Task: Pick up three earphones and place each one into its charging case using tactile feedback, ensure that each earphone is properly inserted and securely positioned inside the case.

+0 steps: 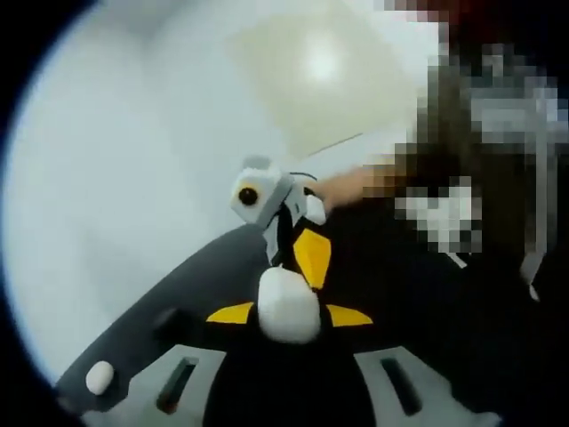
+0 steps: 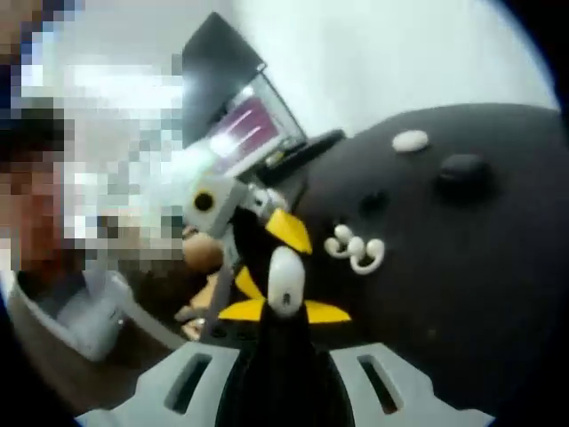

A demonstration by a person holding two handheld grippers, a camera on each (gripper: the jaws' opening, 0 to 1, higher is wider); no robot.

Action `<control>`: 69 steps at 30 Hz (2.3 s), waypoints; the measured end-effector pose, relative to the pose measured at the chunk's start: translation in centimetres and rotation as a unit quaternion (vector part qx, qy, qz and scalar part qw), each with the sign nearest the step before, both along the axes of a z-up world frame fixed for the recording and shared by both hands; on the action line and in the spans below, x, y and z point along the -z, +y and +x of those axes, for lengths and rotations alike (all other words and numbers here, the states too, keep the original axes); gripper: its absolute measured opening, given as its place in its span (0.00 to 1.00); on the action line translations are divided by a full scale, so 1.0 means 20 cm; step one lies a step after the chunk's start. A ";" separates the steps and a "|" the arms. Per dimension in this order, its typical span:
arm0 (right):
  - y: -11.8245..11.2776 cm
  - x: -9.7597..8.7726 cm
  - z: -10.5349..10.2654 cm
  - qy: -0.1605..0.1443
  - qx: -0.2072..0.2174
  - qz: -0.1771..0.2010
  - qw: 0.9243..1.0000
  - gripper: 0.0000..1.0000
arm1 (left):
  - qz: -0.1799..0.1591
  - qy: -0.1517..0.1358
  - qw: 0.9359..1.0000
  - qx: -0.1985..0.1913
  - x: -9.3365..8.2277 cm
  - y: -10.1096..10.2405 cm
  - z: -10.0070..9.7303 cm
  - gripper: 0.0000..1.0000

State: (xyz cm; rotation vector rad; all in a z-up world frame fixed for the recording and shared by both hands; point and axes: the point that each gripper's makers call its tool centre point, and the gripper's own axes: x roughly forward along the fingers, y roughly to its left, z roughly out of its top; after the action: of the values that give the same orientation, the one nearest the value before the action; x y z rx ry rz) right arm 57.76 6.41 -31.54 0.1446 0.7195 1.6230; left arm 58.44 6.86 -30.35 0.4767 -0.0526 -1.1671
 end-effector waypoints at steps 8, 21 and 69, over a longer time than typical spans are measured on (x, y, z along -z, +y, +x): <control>-0.02 0.00 -0.01 -0.171 -0.040 0.014 0.984 0.23 | -0.011 0.061 0.998 -0.004 0.01 0.00 -0.01 0.26; -0.03 -0.06 0.03 -0.319 -0.048 0.053 0.945 0.34 | -0.009 0.117 0.993 0.007 0.05 0.00 -0.01 0.29; 0.02 -0.04 -0.03 -0.294 -0.042 0.061 0.953 0.49 | -0.226 0.091 0.968 -0.059 -0.35 0.28 0.17 0.67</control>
State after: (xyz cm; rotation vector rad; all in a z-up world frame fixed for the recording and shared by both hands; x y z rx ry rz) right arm 57.13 6.73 -30.74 -0.2785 0.1674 1.6737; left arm 61.81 12.43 -23.35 -0.0310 -0.1275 -1.0367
